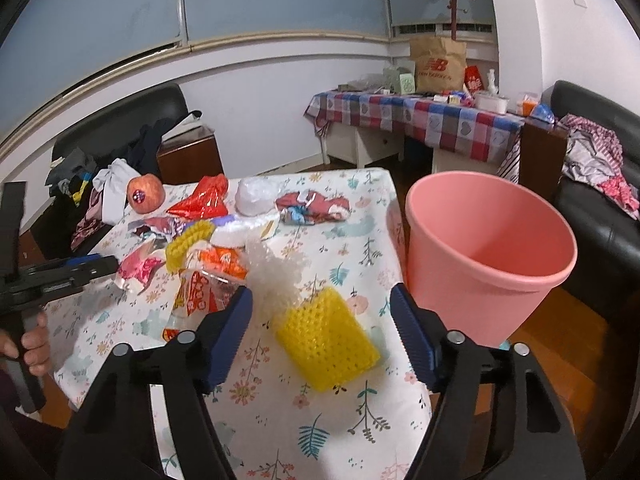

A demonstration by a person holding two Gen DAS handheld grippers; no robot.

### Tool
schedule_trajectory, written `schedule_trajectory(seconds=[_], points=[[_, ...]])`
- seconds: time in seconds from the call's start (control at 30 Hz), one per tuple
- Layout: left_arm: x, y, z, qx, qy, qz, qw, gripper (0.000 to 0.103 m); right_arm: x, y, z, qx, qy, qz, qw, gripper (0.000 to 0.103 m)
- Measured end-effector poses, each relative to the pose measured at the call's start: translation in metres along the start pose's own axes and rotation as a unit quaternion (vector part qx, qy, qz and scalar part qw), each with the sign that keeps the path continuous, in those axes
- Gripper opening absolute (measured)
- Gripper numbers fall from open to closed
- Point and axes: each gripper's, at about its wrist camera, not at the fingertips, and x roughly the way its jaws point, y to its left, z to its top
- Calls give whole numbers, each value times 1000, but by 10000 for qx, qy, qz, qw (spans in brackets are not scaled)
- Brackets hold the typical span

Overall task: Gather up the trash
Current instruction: 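Grasp the yellow foam net with the right tool while the left tool grasps the pink-white packet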

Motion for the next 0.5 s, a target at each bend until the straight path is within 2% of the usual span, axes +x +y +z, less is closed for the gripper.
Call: schedule_trajectory(seconds=[0.03, 0.1, 0.13, 0.2, 0.37, 0.5], points=[[6, 0, 0, 10, 58, 50, 10000, 35, 2, 0, -1, -6, 49, 47, 10000, 69], [17, 3, -1, -28, 227, 135, 9996, 23, 5, -1, -3, -39, 132, 104, 9999, 69], [18, 5, -3, -70, 247, 130, 9996, 23, 7, -1, -4, -53, 171, 129, 9998, 69], [17, 8, -3, -120, 217, 97, 9996, 16, 10, -2, -5, -72, 245, 171, 9995, 69], [7, 11, -1, -138, 186, 76, 9997, 15, 18, -13, -3, 9, 417, 220, 9989, 69], [-10, 13, 3, -278, 95, -130, 9995, 15, 26, -26, -6, 70, 689, 281, 9972, 56]])
